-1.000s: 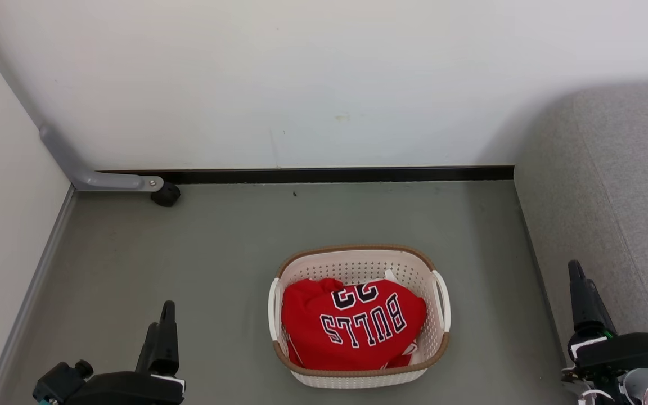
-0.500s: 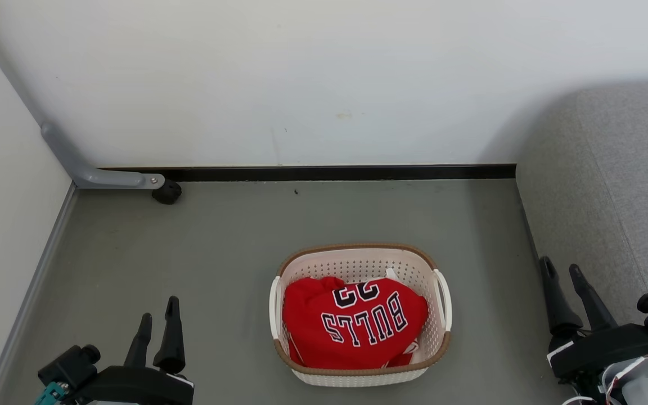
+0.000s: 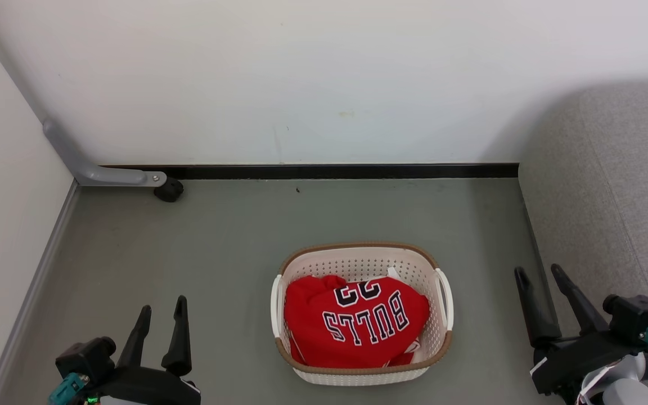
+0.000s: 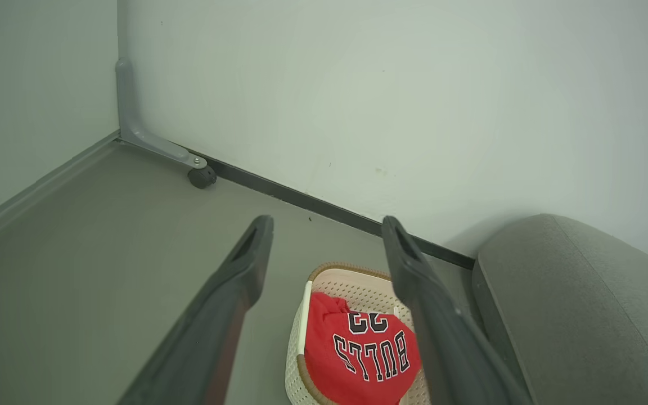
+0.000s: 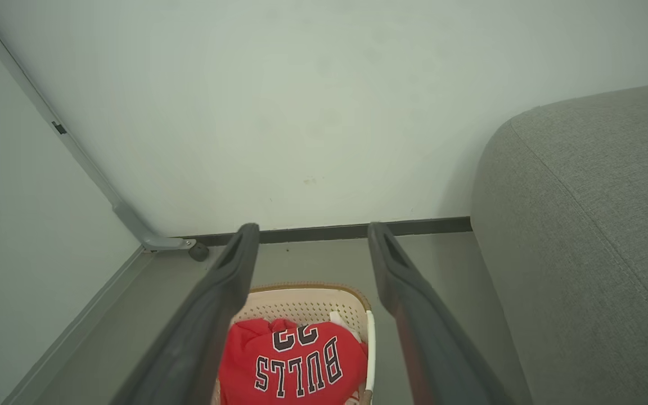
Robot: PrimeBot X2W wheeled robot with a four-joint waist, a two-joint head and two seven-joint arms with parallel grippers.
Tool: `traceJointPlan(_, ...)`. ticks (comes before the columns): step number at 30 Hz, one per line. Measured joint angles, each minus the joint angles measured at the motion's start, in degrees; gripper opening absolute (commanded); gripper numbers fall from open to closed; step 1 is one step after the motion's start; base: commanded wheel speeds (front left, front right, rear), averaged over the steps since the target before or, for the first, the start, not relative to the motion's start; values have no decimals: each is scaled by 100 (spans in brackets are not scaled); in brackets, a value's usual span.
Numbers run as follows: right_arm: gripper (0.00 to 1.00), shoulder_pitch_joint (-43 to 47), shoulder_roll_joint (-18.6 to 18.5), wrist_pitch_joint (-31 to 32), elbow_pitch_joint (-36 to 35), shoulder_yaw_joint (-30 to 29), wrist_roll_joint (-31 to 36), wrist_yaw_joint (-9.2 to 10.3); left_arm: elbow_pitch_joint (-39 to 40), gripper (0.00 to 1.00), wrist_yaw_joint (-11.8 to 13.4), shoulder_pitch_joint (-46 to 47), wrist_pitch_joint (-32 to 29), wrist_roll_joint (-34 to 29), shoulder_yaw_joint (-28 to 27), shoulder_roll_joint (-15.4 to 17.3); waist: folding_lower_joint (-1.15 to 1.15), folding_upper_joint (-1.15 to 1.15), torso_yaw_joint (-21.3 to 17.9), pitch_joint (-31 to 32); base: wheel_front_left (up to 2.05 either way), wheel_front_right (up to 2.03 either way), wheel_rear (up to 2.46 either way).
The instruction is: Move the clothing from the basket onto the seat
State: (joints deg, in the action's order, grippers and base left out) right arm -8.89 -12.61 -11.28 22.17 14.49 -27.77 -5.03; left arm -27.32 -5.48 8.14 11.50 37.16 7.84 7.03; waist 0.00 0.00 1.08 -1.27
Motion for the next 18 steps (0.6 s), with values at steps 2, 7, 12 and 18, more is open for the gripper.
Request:
traceJointPlan(2,100,1,-2,-31,12,25,69,5,-12,100,0,1,22,-98,4,7,0,0,-1,-2,0,0,0)
traceJointPlan(7,100,1,-22,-144,53,86,461,56,-65,100,-8,5,120,-537,33,19,0,0,-16,-15,0,0,0)
traceJointPlan(12,100,5,-45,-247,102,116,843,108,-111,100,-14,36,222,-940,76,20,0,0,-45,-37,0,0,0)
traceJointPlan(18,100,5,-54,-297,141,113,1076,157,-132,100,-59,110,279,-1223,66,19,0,0,-89,-64,0,0,0)
